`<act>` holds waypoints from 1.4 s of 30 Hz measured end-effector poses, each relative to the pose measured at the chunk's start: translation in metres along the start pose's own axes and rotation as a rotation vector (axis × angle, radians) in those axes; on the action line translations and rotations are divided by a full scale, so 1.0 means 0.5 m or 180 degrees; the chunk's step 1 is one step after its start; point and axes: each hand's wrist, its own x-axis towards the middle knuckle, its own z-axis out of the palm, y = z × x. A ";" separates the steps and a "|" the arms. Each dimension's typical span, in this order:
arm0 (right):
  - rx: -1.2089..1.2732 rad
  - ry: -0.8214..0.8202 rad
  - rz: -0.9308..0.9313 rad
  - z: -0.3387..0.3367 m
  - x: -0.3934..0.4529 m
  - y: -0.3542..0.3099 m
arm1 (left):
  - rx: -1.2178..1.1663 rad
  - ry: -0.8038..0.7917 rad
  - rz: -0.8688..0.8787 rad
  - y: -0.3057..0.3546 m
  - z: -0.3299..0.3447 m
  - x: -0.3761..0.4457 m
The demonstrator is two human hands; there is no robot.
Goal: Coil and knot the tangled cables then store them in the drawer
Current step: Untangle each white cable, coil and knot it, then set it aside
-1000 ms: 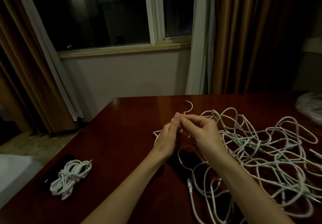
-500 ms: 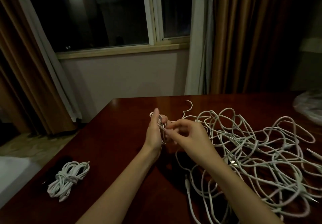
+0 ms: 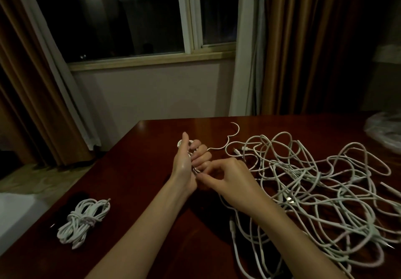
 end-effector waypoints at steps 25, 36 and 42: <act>-0.1136 0.0425 -0.0260 -0.042 -0.004 0.020 | 0.2802 -0.0908 -0.0410 0.016 -0.001 -0.018; 0.1245 0.0342 0.0575 -0.071 0.012 0.012 | 0.2909 -0.1057 -0.0552 0.036 -0.009 -0.020; 0.1312 0.0479 0.0614 -0.069 0.012 0.019 | 0.2104 -0.1893 -0.1736 0.049 -0.017 -0.027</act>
